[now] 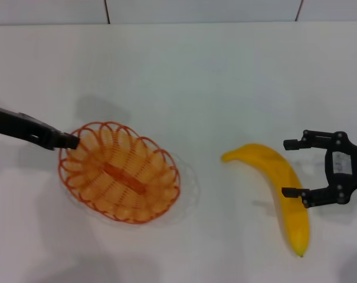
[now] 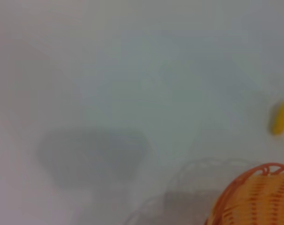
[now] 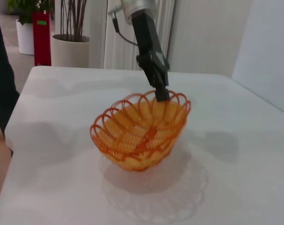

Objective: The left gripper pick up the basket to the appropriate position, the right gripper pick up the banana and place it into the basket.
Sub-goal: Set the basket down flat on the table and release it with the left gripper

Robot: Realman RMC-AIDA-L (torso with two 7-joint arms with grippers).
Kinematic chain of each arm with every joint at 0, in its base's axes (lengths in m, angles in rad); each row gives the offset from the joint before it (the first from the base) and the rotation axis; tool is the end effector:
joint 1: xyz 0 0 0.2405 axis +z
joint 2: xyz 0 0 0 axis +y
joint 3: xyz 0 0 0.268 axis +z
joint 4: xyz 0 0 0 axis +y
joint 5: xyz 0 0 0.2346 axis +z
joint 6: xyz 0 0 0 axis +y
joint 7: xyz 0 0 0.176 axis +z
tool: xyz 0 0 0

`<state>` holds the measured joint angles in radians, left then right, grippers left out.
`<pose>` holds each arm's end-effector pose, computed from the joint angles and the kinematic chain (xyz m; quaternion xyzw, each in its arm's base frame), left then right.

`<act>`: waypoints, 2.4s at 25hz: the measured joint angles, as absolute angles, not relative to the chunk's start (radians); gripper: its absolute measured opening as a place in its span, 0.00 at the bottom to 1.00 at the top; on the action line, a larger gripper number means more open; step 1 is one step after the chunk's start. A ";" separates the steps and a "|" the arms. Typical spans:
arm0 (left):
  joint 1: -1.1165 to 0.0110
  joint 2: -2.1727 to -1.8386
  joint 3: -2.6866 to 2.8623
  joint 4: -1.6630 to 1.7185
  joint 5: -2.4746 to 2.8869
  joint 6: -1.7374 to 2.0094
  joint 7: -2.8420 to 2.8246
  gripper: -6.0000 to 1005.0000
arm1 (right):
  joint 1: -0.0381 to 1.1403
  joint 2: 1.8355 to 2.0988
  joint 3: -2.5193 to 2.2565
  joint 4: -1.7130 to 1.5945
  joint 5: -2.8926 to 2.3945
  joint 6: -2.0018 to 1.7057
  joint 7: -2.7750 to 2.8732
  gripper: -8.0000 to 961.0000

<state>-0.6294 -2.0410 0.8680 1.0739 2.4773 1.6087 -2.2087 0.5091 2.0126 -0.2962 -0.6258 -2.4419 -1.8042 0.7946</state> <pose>-0.2591 0.4022 0.0184 -0.9071 -0.3962 0.0306 0.1389 0.3343 0.3099 0.0032 -0.9772 0.0128 0.1669 0.1304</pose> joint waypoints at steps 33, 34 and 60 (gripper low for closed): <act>-0.684 -2.041 0.863 0.762 2.365 1.448 -2.230 0.05 | 0.512 2.017 -0.296 -0.626 -2.440 -1.792 0.789 0.92; -0.682 -2.041 0.863 0.761 2.365 1.445 -2.233 0.05 | 0.512 2.017 -0.296 -0.626 -2.440 -1.792 0.789 0.92; -0.667 -2.035 0.838 0.740 2.339 1.443 -2.237 0.05 | 0.505 2.014 -0.296 -0.626 -2.441 -1.790 0.795 0.92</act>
<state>-0.6672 -2.0355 0.8376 0.7396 2.3392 1.4429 -2.2369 0.5046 2.0141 -0.2960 -0.6259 -2.4406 -1.7901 0.7946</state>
